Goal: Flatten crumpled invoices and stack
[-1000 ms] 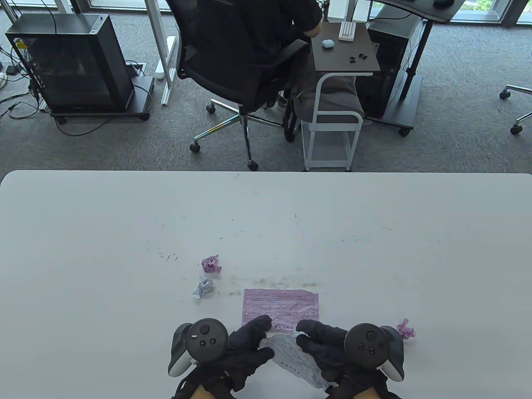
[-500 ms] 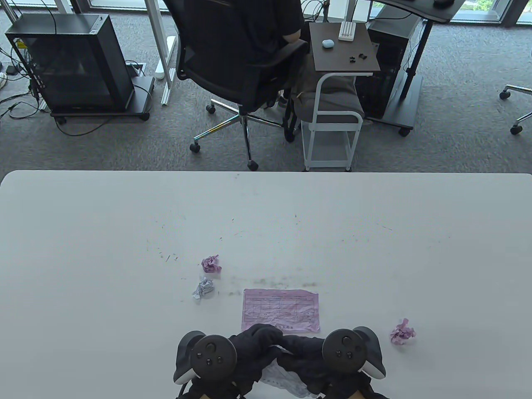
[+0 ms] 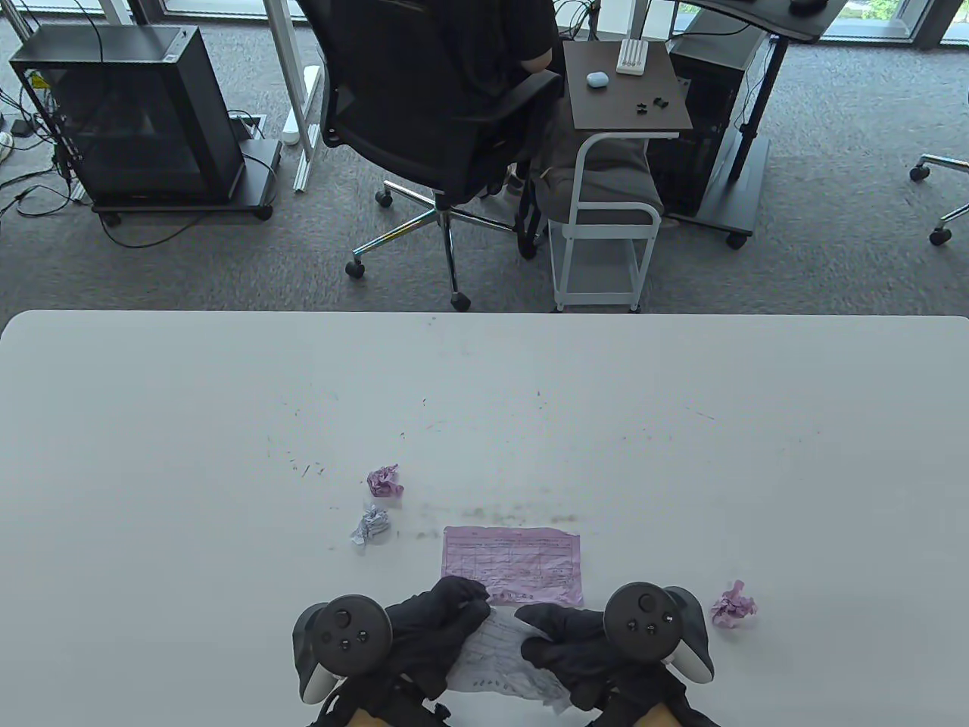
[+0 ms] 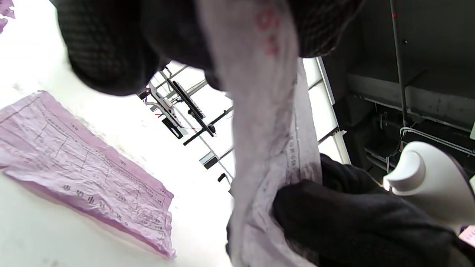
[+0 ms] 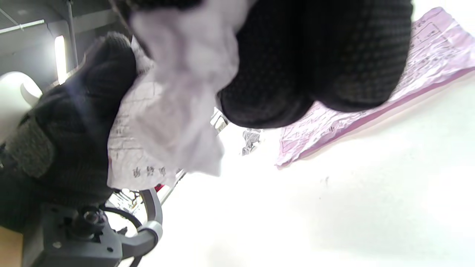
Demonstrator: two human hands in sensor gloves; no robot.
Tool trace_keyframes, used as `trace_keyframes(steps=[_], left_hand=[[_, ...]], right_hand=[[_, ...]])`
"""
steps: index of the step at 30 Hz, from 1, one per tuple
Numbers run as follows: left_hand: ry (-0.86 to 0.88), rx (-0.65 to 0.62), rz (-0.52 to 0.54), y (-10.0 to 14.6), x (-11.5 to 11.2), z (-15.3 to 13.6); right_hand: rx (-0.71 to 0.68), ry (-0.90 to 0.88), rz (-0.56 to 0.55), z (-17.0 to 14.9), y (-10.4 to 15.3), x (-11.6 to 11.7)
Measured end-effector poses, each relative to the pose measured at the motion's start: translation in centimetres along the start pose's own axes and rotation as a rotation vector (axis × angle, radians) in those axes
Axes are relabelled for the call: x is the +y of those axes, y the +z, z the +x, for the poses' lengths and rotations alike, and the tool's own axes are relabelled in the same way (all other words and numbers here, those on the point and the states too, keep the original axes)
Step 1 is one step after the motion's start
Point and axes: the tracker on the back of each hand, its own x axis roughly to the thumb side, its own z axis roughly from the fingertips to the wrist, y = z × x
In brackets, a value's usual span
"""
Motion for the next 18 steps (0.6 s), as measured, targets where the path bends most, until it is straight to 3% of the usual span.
trace_keyframes(steps=[8,18], left_hand=[[0.037,0.043,0.07,0.3,1.1,-0.9],[0.204,0.029,0.093,0.4,1.4,-1.1]], right_hand=[[0.027,0.037,-0.068,-0.6,0.6,-1.4],[0.034,-0.194,-0.231,-1.9,1.3,-2.9]])
